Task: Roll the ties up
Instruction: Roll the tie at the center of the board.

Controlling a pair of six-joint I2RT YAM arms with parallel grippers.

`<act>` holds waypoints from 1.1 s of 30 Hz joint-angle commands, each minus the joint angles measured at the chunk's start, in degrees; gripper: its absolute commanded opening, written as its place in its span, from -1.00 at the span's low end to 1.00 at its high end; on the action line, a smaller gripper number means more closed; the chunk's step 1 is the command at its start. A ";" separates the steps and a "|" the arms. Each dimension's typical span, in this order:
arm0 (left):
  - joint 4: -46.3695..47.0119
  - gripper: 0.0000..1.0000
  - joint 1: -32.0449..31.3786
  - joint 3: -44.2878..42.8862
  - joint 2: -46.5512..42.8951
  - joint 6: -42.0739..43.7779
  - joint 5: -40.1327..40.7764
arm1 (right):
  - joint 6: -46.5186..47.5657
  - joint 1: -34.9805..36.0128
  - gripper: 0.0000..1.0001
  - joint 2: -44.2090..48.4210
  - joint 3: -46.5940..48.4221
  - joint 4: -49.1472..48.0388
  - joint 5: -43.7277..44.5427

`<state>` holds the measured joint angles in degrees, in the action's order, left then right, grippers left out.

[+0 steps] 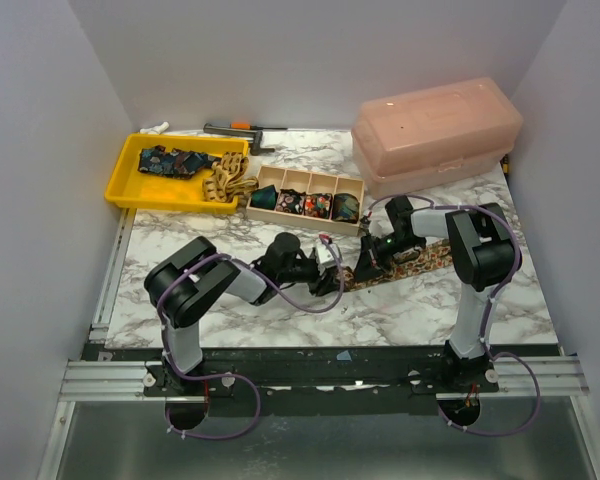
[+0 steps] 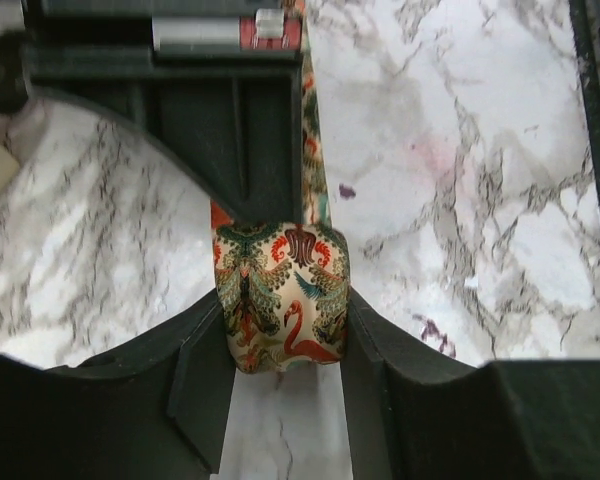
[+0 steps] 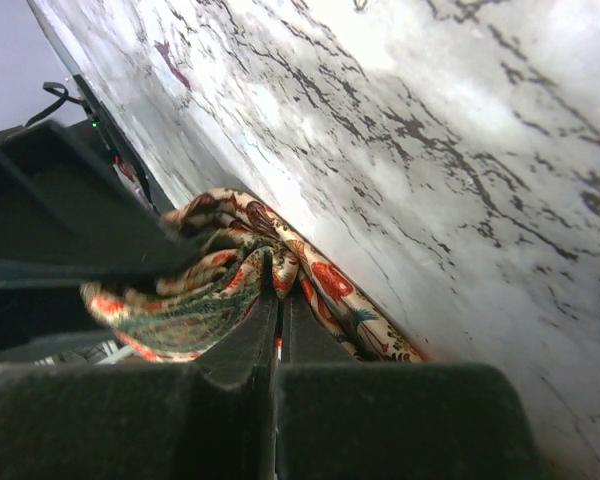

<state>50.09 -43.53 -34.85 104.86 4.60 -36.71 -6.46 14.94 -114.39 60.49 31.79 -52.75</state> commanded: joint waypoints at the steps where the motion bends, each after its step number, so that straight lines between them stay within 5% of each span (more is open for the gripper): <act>1: 0.56 -0.16 -2.13 -4.93 0.78 -1.35 -0.40 | 2.23 0.49 -0.99 -2.90 -0.84 -1.78 6.19; 12: -13.60 -0.18 -2.67 -9.81 8.46 5.41 3.71 | 1.18 0.53 -0.99 -2.15 -1.61 -2.55 3.80; 20: -36.90 -0.42 -3.51 -14.80 9.62 13.15 8.54 | 2.09 -0.45 -0.99 -1.15 0.01 0.43 3.97; 33: -47.58 -0.45 -5.69 -17.67 11.94 17.72 12.56 | 5.85 -7.13 -0.72 1.65 5.69 9.42 1.71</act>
<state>21.06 -48.31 -54.50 110.50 19.44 -30.52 -3.79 10.31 -114.43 63.05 36.67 -52.03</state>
